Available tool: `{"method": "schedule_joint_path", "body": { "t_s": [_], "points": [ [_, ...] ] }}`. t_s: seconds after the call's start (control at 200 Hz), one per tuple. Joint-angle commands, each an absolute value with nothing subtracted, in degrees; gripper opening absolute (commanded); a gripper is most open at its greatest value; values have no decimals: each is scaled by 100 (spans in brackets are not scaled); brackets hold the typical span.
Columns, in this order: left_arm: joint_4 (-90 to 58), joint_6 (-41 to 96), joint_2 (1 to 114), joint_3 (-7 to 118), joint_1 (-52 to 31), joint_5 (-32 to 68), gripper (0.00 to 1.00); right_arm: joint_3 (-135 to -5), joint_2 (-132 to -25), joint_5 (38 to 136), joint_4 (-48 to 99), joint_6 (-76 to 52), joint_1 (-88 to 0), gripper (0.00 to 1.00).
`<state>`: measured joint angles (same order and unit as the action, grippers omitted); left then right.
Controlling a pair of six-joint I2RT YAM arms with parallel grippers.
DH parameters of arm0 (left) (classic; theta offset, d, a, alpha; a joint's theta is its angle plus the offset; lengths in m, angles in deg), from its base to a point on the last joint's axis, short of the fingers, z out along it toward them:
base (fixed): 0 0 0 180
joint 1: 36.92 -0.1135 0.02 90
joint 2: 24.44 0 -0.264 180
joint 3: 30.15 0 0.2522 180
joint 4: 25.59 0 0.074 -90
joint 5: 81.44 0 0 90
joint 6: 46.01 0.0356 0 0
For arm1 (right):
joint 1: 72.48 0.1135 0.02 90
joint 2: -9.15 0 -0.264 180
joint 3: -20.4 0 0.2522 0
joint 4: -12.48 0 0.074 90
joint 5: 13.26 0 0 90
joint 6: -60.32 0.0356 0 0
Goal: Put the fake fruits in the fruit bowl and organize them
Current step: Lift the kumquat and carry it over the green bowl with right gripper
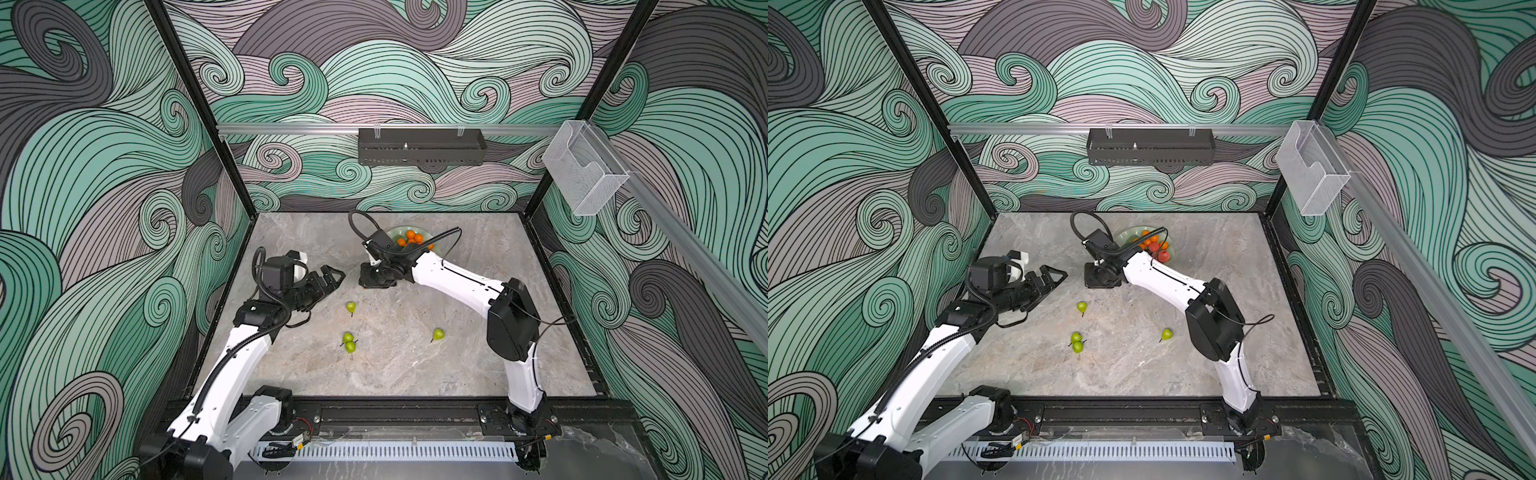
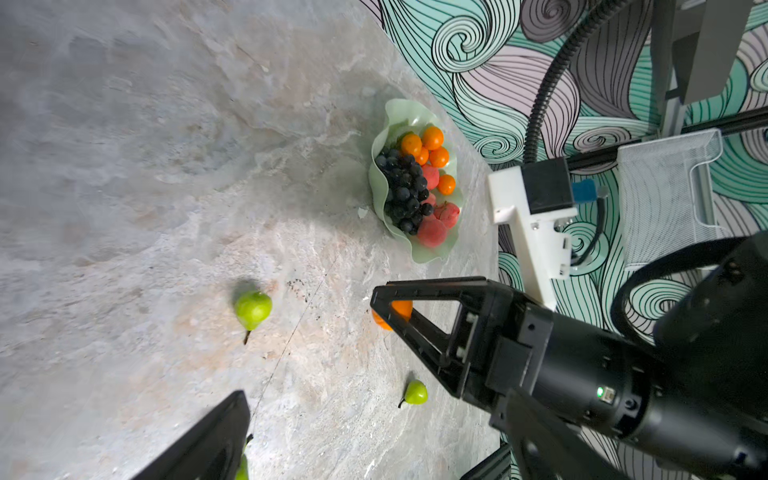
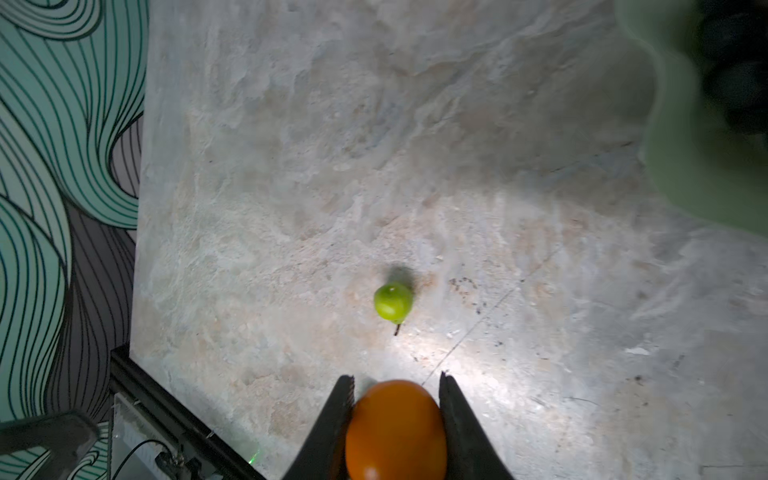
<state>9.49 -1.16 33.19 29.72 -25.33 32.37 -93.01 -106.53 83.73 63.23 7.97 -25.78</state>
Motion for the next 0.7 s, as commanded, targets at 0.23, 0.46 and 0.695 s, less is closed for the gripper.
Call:
{"method": "schedule_joint_path", "body": {
  "t_s": [0.23,0.46,0.695],
  "points": [
    [-95,-146,5142,4137,-1469,2710,98,-8608,-10045,8500,6054,614,-3625,31],
    [-385,-93,6257,4980,-1218,2764,98,-8899,-10300,8579,6056,432,-4306,30],
    [-492,19,7153,5821,-1193,2851,98,-9594,-10966,8710,6066,383,-4805,29]
  ]
}}
